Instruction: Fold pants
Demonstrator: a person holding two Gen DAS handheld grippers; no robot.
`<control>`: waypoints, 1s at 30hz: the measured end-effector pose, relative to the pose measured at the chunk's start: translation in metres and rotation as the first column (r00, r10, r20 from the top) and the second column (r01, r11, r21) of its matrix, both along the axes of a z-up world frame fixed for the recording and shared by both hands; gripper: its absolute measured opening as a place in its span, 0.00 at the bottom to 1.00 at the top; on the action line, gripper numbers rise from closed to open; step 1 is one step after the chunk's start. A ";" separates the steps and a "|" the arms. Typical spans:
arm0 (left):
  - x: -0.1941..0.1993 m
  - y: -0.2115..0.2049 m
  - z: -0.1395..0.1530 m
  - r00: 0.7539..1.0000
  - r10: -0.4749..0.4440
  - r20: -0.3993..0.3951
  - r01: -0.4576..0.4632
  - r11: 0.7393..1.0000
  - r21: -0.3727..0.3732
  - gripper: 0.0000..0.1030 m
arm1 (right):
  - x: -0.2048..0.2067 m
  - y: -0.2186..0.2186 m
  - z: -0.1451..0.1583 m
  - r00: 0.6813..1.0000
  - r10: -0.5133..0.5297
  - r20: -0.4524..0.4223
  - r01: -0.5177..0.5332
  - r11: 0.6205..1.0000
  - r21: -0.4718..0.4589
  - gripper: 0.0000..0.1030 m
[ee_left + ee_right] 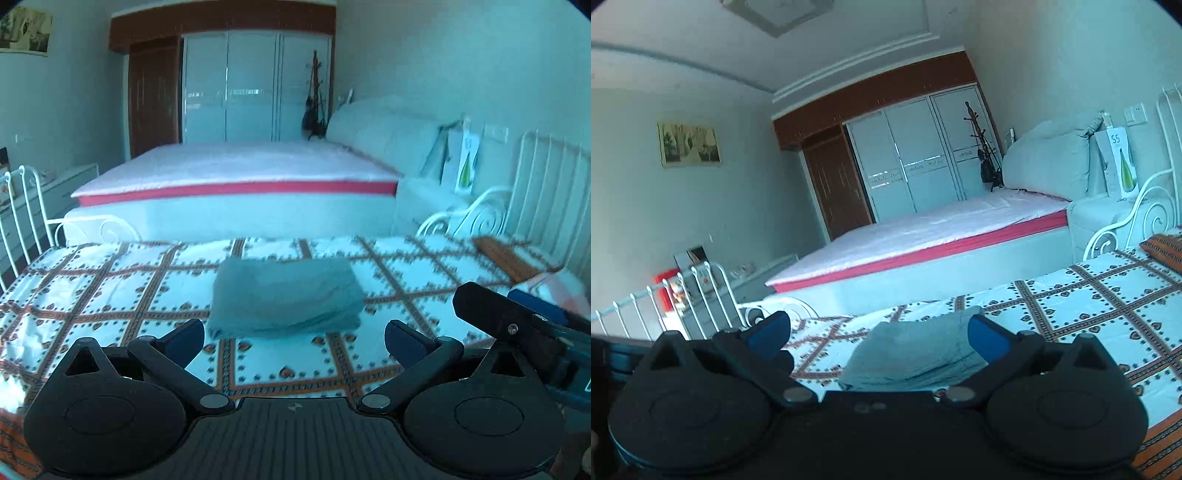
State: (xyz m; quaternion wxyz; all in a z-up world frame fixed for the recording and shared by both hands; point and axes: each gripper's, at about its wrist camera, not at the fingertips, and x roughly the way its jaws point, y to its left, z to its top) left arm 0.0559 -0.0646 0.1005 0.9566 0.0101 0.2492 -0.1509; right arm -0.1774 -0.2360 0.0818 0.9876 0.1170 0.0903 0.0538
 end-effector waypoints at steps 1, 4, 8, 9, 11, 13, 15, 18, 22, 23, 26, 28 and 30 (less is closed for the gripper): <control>0.000 0.000 0.000 1.000 -0.001 -0.004 0.001 1.000 -0.013 1.00 | 0.000 0.000 0.001 1.000 -0.004 0.004 0.004 1.000 -0.002 0.94; 0.008 0.002 -0.004 0.997 0.000 -0.080 -0.004 0.999 -0.053 1.00 | 0.001 0.002 0.002 1.000 -0.008 0.010 0.009 1.000 -0.017 0.94; 0.011 -0.001 -0.009 0.997 0.011 -0.082 -0.011 1.000 -0.008 1.00 | 0.006 0.003 -0.001 1.000 -0.011 -0.012 0.011 1.000 -0.019 0.94; 0.009 -0.002 -0.010 0.997 0.022 -0.076 -0.022 1.000 0.005 1.00 | 0.006 0.003 -0.003 1.000 -0.012 -0.013 0.012 1.000 -0.021 0.94; 0.007 -0.004 -0.009 0.997 0.054 -0.063 -0.052 0.998 0.029 1.00 | 0.008 0.003 -0.006 1.000 -0.014 -0.019 0.014 1.000 -0.016 0.94; 0.010 -0.004 -0.010 0.994 0.051 -0.093 -0.050 0.999 0.018 1.00 | 0.008 0.002 -0.007 1.000 -0.010 -0.025 0.010 1.000 -0.003 0.94; 0.013 -0.004 -0.012 0.993 0.045 -0.107 -0.044 0.999 0.017 1.00 | 0.008 0.004 -0.007 0.999 -0.020 -0.029 0.019 1.000 -0.017 0.94; 0.012 -0.007 -0.014 0.994 0.076 -0.082 -0.073 0.997 0.039 1.00 | 0.008 0.008 -0.006 0.999 -0.019 -0.027 0.018 0.999 -0.040 0.94; 0.014 -0.008 -0.015 0.994 0.101 -0.046 -0.098 0.994 0.054 1.00 | 0.006 0.008 -0.005 0.999 -0.040 -0.015 0.039 0.997 -0.067 0.94; 0.016 -0.008 -0.015 0.994 0.101 -0.053 -0.098 0.994 0.055 1.00 | 0.006 0.007 -0.004 0.998 -0.059 -0.009 0.058 0.996 -0.072 0.94; 0.021 -0.007 -0.018 0.992 0.105 -0.073 -0.101 0.994 0.051 1.00 | 0.009 -0.001 -0.002 0.991 -0.134 -0.004 0.133 0.987 -0.091 0.94; 0.025 -0.007 -0.023 0.992 0.097 -0.081 -0.093 0.994 0.054 1.00 | 0.015 -0.010 -0.003 0.986 -0.163 -0.028 0.160 0.982 -0.097 0.94; 0.026 -0.006 -0.026 0.993 0.091 -0.080 -0.088 0.995 0.042 1.00 | 0.018 -0.015 -0.006 0.984 -0.173 -0.044 0.168 0.982 -0.089 0.94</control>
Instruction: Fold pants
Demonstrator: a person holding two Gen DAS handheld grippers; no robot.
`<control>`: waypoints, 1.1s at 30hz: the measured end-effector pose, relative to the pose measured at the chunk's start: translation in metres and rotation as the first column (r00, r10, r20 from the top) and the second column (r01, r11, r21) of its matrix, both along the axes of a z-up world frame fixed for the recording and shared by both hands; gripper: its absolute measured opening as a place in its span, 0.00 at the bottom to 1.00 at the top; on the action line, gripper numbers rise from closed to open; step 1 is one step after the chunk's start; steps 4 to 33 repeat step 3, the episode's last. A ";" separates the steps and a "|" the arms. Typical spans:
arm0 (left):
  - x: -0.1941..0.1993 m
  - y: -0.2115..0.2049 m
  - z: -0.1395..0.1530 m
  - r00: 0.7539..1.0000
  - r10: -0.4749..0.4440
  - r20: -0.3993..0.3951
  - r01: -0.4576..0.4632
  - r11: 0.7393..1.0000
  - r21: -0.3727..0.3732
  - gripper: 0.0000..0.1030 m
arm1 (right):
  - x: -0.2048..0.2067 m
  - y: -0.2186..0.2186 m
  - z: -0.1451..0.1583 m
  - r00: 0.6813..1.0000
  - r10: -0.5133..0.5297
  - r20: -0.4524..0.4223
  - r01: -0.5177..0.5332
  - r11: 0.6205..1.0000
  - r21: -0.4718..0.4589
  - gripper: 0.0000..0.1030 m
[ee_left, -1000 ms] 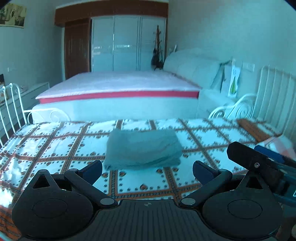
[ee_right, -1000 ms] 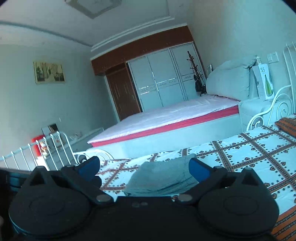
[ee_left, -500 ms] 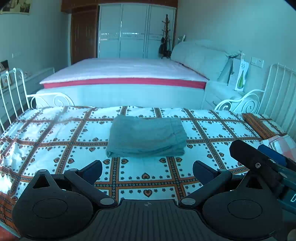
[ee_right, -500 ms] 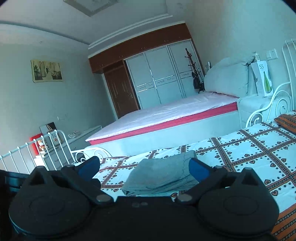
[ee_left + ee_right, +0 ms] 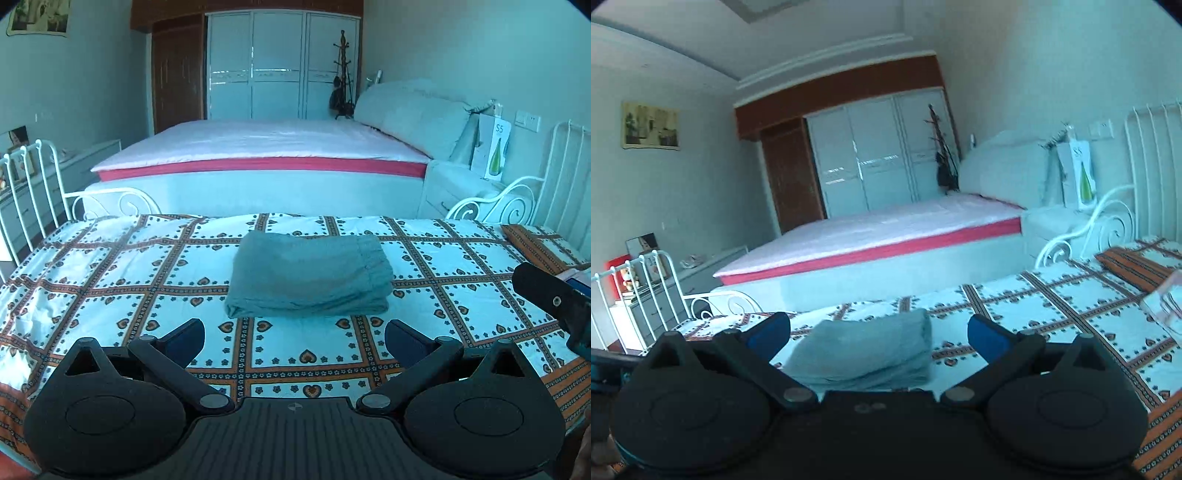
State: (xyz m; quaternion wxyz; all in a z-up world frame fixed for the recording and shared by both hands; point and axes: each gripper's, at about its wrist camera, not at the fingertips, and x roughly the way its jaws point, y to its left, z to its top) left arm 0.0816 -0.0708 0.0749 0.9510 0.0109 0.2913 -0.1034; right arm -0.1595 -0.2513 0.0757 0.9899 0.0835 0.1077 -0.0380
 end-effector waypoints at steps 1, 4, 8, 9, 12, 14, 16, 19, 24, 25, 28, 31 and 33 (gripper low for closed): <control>0.001 0.000 -0.001 1.000 0.006 0.006 -0.006 1.000 -0.007 1.00 | 0.001 0.000 -0.002 1.000 0.002 -0.002 -0.002 1.000 0.002 0.94; 0.005 -0.001 -0.002 1.000 0.003 -0.006 -0.003 1.000 -0.018 1.00 | 0.002 0.002 -0.004 1.000 0.009 -0.006 -0.009 1.000 -0.008 0.94; 0.005 -0.001 -0.002 1.000 0.003 -0.006 -0.003 1.000 -0.018 1.00 | 0.002 0.002 -0.004 1.000 0.009 -0.006 -0.009 1.000 -0.008 0.94; 0.005 -0.001 -0.002 1.000 0.003 -0.006 -0.003 1.000 -0.018 1.00 | 0.002 0.002 -0.004 1.000 0.009 -0.006 -0.009 1.000 -0.008 0.94; 0.005 -0.001 -0.002 1.000 0.003 -0.006 -0.003 1.000 -0.018 1.00 | 0.002 0.002 -0.004 1.000 0.009 -0.006 -0.009 1.000 -0.008 0.94; 0.005 -0.001 -0.002 1.000 0.003 -0.006 -0.003 1.000 -0.018 1.00 | 0.002 0.002 -0.004 1.000 0.009 -0.006 -0.009 1.000 -0.008 0.94; 0.005 -0.001 -0.002 1.000 0.003 -0.006 -0.003 1.000 -0.018 1.00 | 0.002 0.002 -0.004 1.000 0.009 -0.006 -0.009 1.000 -0.008 0.94; 0.005 -0.001 -0.002 1.000 0.003 -0.006 -0.003 1.000 -0.018 1.00 | 0.002 0.002 -0.004 1.000 0.009 -0.006 -0.009 1.000 -0.008 0.94; 0.005 -0.001 -0.002 1.000 0.003 -0.006 -0.003 1.000 -0.018 1.00 | 0.002 0.002 -0.004 1.000 0.009 -0.006 -0.009 1.000 -0.008 0.94; 0.005 -0.001 -0.002 1.000 0.003 -0.006 -0.003 1.000 -0.018 1.00 | 0.002 0.002 -0.004 1.000 0.009 -0.006 -0.009 1.000 -0.008 0.94; 0.005 -0.001 -0.002 1.000 0.003 -0.006 -0.003 1.000 -0.018 1.00 | 0.002 0.002 -0.004 1.000 0.009 -0.006 -0.009 1.000 -0.008 0.94; 0.005 -0.001 -0.002 1.000 0.003 -0.006 -0.003 1.000 -0.018 1.00 | 0.002 0.002 -0.004 1.000 0.009 -0.006 -0.009 1.000 -0.008 0.94; 0.005 -0.001 -0.002 1.000 0.003 -0.006 -0.003 1.000 -0.018 1.00 | 0.002 0.002 -0.004 1.000 0.009 -0.006 -0.009 1.000 -0.008 0.94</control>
